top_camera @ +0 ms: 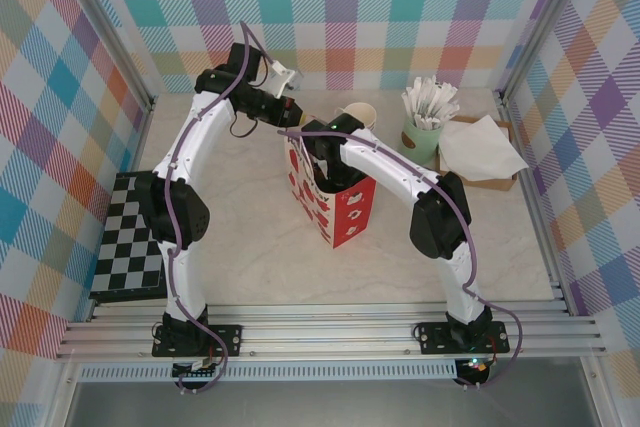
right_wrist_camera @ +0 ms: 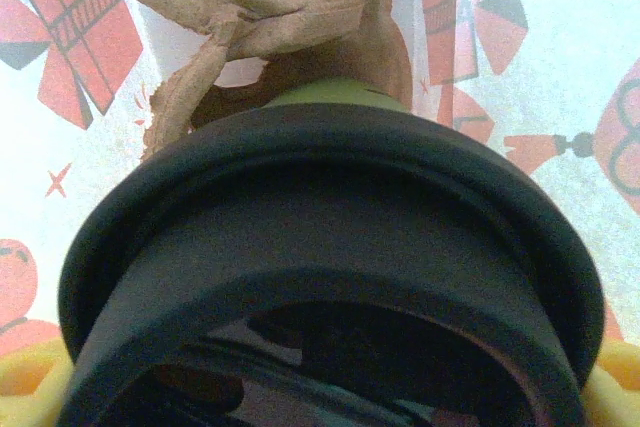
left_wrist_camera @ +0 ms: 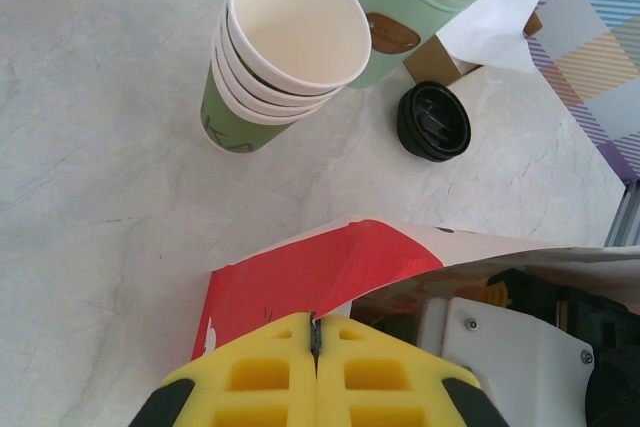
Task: Pack the takeout coffee
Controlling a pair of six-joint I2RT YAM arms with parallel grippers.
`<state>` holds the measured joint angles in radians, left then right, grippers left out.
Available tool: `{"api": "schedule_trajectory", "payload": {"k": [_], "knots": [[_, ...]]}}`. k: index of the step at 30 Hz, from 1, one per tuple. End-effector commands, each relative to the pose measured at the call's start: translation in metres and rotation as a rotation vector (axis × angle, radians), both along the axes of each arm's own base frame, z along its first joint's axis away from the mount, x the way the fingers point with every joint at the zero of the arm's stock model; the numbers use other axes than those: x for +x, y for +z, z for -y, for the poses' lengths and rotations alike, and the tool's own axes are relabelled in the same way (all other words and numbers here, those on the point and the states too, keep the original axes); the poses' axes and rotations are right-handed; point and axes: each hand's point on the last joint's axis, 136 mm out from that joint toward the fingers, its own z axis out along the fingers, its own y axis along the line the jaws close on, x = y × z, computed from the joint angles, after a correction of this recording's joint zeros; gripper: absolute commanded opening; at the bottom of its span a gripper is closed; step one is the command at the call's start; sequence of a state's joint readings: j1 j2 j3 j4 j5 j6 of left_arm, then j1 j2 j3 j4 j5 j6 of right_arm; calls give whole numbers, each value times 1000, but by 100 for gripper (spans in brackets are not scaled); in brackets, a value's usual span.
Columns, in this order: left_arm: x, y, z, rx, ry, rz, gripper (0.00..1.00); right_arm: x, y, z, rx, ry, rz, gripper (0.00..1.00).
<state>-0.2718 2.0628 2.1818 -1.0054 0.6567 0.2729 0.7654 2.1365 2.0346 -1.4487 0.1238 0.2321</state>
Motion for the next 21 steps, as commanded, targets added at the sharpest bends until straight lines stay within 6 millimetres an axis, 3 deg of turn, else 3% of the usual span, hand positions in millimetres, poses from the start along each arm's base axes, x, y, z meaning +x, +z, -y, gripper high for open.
{"api": "schedule_trajectory", "payload": {"k": [1, 14, 21], "knots": [[-2, 5, -11, 24, 27, 9, 0, 2, 9, 5, -1, -26, 22, 64], [-2, 5, -10, 19, 24, 9, 0, 3, 14, 4, 7, -31, 27, 64], [-2, 6, -9, 16, 23, 11, 0, 1, 30, 0, 39, -49, 31, 64]]}}
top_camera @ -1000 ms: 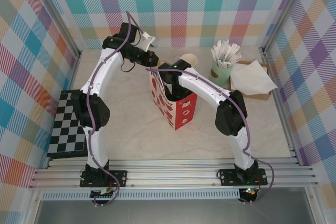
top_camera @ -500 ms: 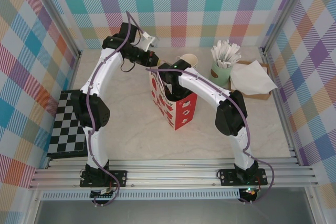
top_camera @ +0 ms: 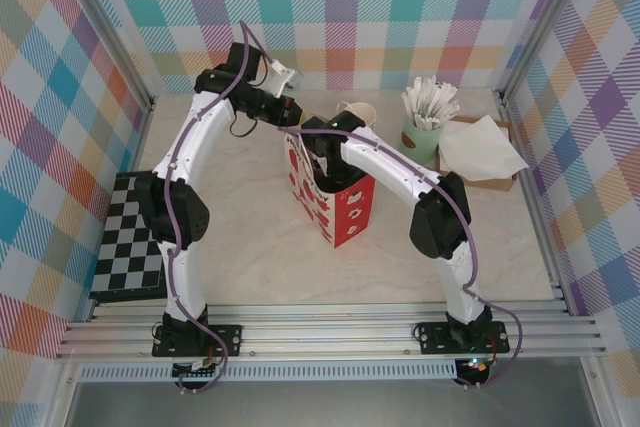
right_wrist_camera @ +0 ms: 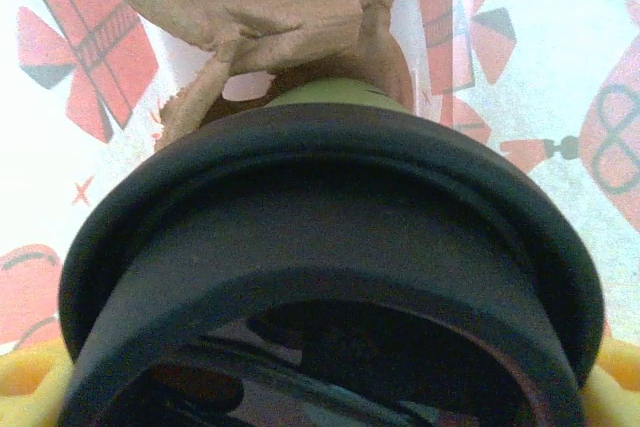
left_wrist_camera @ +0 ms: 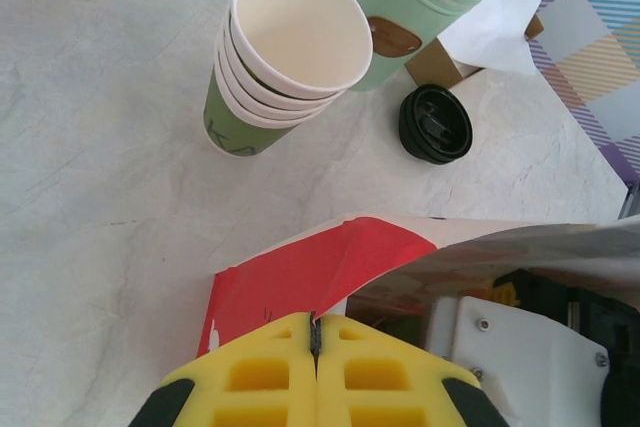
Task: Pack the takeout coffee
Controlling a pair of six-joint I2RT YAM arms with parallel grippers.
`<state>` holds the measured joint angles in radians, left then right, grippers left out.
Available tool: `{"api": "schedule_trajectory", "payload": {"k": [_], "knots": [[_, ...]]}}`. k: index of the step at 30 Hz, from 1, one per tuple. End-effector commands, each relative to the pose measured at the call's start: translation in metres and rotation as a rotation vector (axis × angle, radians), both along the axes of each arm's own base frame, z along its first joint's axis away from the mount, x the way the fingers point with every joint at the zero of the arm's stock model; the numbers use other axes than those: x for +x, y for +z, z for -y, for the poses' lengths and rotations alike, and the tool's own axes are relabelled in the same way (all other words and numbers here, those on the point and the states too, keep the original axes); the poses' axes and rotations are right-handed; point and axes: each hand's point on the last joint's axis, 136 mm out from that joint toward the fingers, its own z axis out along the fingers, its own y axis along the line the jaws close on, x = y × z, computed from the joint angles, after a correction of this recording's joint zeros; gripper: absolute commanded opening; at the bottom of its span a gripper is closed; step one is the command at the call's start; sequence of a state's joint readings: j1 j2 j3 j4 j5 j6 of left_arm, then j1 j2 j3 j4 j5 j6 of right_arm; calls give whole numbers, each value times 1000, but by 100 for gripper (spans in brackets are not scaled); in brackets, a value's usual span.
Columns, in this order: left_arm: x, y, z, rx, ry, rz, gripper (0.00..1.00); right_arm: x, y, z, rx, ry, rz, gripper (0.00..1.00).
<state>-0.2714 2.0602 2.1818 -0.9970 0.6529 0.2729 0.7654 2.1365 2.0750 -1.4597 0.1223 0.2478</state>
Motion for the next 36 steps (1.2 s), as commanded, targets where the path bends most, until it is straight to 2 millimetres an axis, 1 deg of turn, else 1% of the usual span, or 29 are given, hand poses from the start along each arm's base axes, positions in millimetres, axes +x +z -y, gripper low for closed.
{"api": "schedule_trajectory", "payload": {"k": [1, 18, 30, 33, 36], "knots": [[-4, 4, -9, 16, 20, -1, 0, -3, 23, 3, 25, -34, 12, 64], [-2, 2, -9, 17, 25, -7, 0, -5, 39, 3, 42, -33, 21, 64], [-2, 1, -9, 18, 25, -8, 0, -4, 37, -3, 65, -32, 14, 64], [-2, 2, -9, 16, 25, -6, 0, -4, 33, -7, 78, -30, 7, 64], [-2, 2, -9, 15, 25, -6, 0, 0, 26, -7, 65, -36, 14, 64]]}}
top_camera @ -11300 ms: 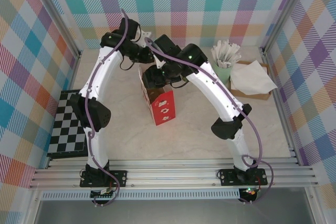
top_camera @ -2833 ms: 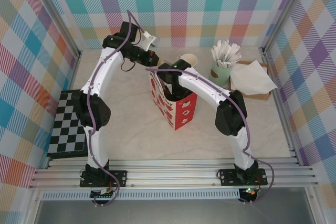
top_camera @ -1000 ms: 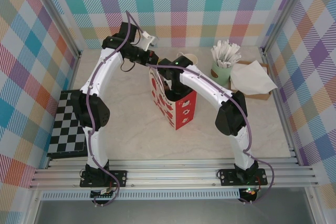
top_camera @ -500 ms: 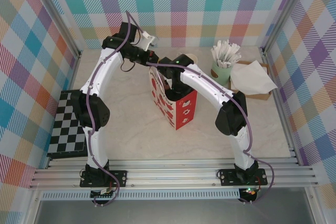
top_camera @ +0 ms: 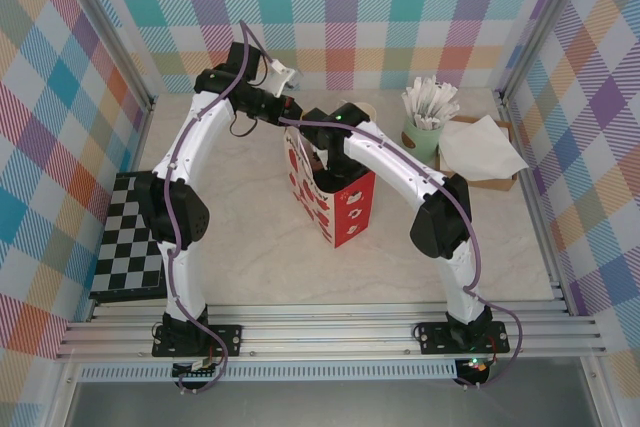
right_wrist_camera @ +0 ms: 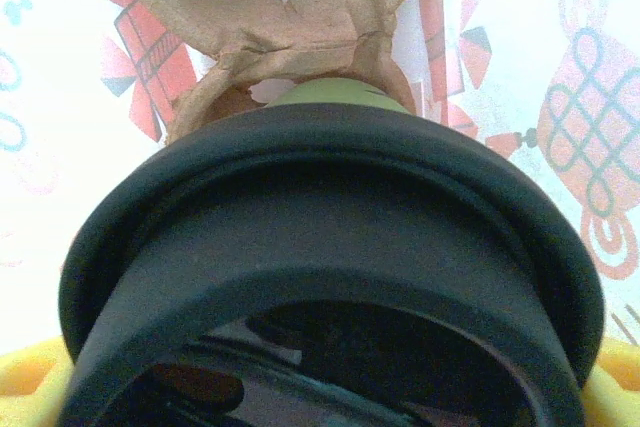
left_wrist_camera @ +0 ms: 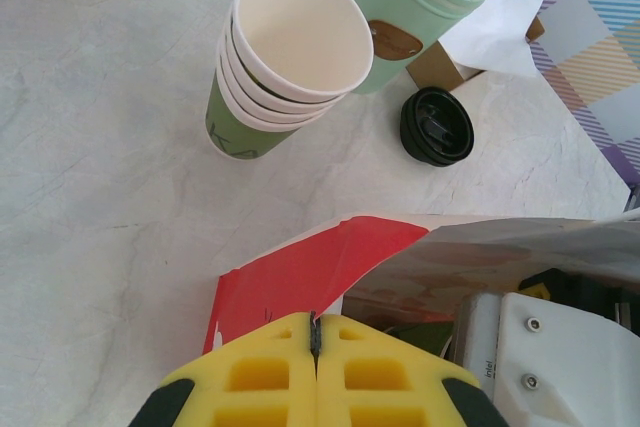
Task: Pack the takeout coffee
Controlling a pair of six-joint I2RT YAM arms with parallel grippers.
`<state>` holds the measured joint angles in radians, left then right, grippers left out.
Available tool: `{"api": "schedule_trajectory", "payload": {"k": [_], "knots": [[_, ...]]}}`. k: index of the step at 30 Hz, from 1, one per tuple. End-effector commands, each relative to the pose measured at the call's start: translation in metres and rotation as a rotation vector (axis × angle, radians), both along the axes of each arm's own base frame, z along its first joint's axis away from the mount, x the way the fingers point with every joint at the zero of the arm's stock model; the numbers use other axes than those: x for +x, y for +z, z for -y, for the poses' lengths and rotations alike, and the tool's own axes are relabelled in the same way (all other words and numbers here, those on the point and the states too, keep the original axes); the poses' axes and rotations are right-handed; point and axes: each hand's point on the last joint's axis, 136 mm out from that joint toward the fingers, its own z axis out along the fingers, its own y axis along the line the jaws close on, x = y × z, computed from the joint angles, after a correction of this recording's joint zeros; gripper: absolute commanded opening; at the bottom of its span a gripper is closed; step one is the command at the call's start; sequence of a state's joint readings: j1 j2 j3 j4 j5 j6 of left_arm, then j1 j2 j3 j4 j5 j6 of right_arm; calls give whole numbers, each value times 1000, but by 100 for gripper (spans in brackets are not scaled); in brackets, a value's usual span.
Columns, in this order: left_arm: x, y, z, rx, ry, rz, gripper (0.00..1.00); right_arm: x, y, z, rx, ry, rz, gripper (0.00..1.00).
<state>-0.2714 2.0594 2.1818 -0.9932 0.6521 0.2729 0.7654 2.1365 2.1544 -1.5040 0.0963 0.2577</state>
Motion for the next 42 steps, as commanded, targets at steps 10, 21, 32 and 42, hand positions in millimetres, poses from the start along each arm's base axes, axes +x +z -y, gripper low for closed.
{"api": "schedule_trajectory", "payload": {"k": [10, 21, 32, 42], "knots": [[-4, 0, -9, 20, 24, -17, 0, 6, -13, 2, -11, -36, 23, 63], [-5, 0, -10, 23, 21, -18, 0, 4, -21, 3, -14, -46, 17, 63], [-5, -1, -10, 23, 19, -20, 0, 3, -22, 6, -22, -42, 12, 63], [-5, -1, -10, 24, 20, -18, 0, 2, -20, 6, -24, -35, 11, 63]]}}
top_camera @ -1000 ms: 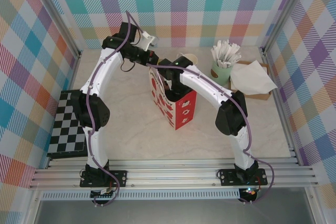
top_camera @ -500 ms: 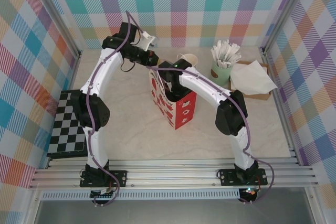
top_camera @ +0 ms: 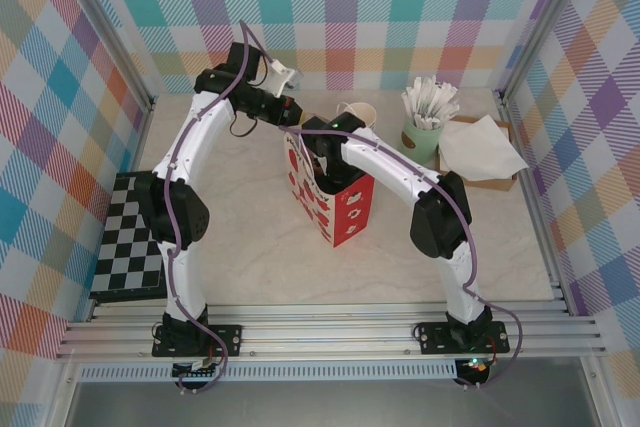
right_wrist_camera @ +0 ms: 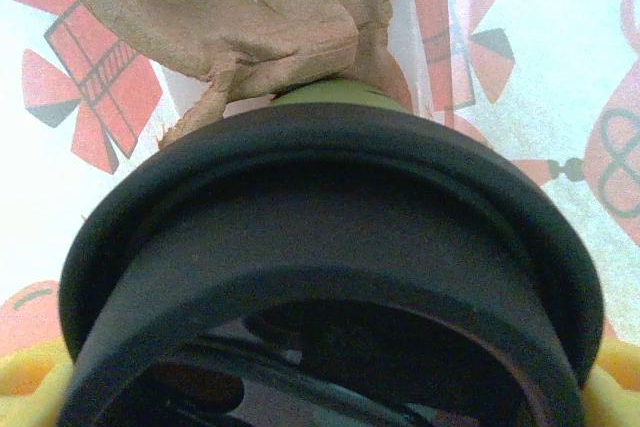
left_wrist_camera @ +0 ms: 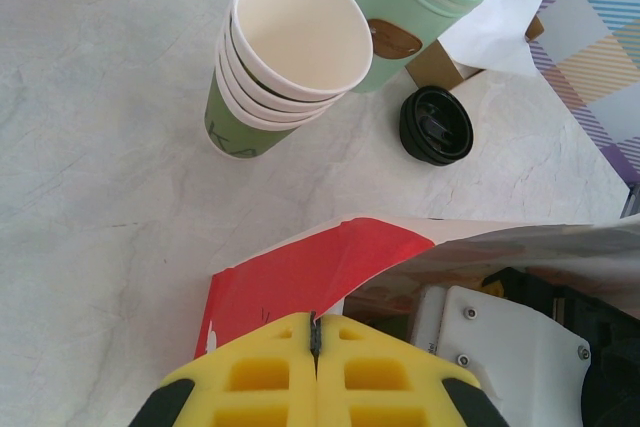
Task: Pack the takeout coffee
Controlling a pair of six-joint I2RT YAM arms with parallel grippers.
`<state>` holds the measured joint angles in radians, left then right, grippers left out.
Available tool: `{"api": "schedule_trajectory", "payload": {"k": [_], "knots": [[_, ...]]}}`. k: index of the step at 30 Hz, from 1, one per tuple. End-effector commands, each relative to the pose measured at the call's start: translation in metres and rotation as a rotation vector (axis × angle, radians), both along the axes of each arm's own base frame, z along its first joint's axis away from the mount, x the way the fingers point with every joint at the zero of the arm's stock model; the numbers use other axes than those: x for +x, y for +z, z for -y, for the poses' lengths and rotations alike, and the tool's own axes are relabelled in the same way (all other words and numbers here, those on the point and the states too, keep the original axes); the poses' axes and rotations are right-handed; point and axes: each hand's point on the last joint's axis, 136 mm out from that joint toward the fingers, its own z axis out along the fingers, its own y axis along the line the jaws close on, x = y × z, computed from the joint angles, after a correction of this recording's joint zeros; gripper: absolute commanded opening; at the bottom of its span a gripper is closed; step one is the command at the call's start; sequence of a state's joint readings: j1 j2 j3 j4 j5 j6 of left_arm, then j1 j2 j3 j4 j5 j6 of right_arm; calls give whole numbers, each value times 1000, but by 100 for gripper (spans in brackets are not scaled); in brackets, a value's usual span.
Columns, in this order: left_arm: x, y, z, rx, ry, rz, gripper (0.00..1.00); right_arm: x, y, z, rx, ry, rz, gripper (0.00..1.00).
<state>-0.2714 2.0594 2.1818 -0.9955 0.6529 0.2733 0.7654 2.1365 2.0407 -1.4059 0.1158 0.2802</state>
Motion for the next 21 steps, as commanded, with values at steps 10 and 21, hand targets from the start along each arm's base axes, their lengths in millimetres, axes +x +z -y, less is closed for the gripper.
{"api": "schedule_trajectory", "payload": {"k": [10, 21], "knots": [[-4, 0, -11, 25, 22, -16, 0, -2, 7, 5, -1, -15, 7, 63], [-3, -2, -9, 20, 19, -25, 0, 3, 5, 0, 19, -9, 21, 63]]}}
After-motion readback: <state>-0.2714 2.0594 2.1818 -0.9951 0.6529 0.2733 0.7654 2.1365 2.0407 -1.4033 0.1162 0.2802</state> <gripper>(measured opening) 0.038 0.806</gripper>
